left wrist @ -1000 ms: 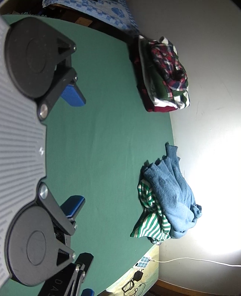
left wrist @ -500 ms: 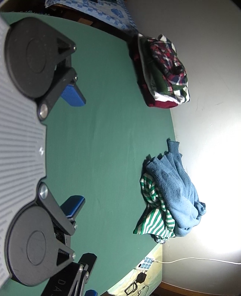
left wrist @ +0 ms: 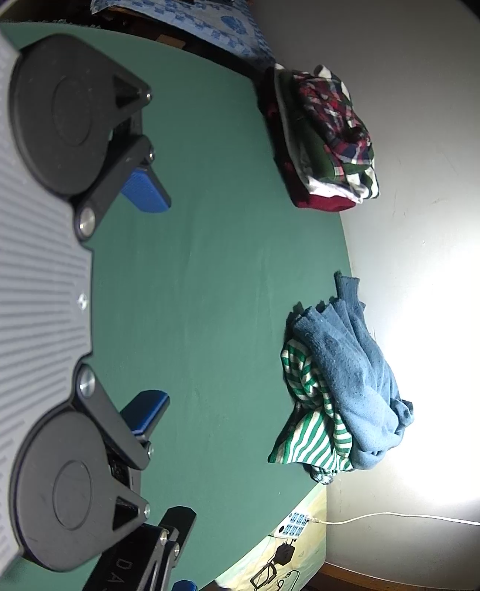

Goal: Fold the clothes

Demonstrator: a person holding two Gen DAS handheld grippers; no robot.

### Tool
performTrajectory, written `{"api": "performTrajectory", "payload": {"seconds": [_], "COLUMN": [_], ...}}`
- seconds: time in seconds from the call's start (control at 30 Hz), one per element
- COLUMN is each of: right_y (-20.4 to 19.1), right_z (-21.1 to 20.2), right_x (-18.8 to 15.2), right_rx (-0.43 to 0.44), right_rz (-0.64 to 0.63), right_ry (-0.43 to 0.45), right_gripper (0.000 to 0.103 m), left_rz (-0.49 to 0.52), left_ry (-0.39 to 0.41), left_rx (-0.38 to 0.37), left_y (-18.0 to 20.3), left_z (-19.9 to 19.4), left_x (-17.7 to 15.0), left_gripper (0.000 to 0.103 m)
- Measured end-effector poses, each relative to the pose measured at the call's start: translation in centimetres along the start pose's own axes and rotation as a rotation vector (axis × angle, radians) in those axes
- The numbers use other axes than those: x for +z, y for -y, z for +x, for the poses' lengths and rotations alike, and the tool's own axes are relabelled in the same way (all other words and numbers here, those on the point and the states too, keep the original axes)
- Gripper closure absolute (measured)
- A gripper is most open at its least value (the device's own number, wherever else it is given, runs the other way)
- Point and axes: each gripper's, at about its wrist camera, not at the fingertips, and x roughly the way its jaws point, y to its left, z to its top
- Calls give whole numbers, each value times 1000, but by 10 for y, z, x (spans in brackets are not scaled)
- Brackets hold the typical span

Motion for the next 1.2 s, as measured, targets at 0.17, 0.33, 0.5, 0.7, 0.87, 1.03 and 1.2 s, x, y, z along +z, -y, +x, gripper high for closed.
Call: {"api": "performTrajectory", "payload": {"seconds": [0.17,0.33,0.5,0.7,0.87,1.03,1.2], "right_y": [2,1,0,-3,-6,-8,-11], "right_z": [-2,-5,-8,-9,-10,-11,-11], "right_x": [-2,-5,-8,-11,-13,-14,-14], "right_rx": [-11,-23,-32,-41,-45,-49,-62], "right_rz": [5,10,13,16,14,17,25], "right_ry": [0,4,0,-2,-4,-4,-5], "right_gripper": [21,21,21,21,21,21,21], "left_rz": [7,15,20,26,28,35,52], "left_ry": [-1,-1,-5,-8,-10,-16,-26], "left_rx": [-9,-18,-24,-30,-34,-36,-42], "left_y": [0,0,-2,-5,-8,-11,-14], "left_z": [-1,-2,-3,-3,-3,-2,2], "left_x": [0,-2,-3,-6,-8,-10,-11], "left_gripper": [0,0,0,0,0,0,0]}}
